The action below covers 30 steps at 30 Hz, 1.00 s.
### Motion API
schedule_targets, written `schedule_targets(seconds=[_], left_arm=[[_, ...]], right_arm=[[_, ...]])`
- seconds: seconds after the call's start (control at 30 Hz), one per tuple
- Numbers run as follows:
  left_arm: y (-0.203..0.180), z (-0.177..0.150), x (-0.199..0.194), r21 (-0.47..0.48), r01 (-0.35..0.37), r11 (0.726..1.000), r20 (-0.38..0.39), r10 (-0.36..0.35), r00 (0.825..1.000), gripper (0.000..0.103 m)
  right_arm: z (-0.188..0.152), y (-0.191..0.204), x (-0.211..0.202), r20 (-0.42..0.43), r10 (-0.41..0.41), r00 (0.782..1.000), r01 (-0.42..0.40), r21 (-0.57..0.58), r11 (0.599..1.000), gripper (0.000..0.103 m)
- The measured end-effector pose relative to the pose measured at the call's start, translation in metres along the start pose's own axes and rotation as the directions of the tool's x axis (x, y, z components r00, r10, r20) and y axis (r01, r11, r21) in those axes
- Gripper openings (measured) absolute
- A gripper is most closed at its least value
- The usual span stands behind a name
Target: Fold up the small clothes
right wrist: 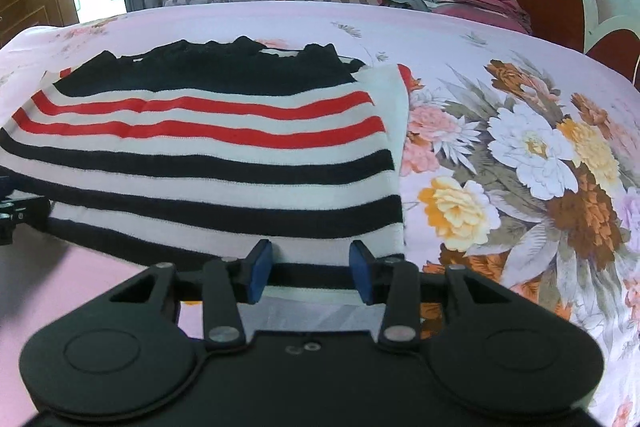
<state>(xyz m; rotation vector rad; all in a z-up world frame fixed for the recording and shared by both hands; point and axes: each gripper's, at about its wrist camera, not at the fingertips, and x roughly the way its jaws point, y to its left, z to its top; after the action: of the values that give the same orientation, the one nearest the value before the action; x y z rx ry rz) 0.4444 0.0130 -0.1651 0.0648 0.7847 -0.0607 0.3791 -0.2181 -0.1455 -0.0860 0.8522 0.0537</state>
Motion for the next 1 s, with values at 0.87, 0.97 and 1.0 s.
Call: schedule_targets(seconds=[0.87,0.97,1.0], left_arm=[[0.061,-0.014,-0.002,-0.166,-0.02,0.986,-0.019,0.017,1.0,0.078],[0.059,-0.011,-0.001,-0.154,-0.031,0.988,-0.031,0.026,0.999,0.078],[0.058,-0.01,-0.002,-0.154,-0.034,0.987,-0.034,0.029,0.999,0.078]], right_arm=[[-0.006,-0.017,0.002,-0.016,-0.029,0.999,0.028,-0.042,0.999,0.035],[-0.002,-0.016,-0.001,-0.024,-0.033,0.999,0.032,-0.033,0.999,0.035],[0.0,-0.017,-0.006,-0.01,-0.024,1.0,0.024,-0.02,1.0,0.036]])
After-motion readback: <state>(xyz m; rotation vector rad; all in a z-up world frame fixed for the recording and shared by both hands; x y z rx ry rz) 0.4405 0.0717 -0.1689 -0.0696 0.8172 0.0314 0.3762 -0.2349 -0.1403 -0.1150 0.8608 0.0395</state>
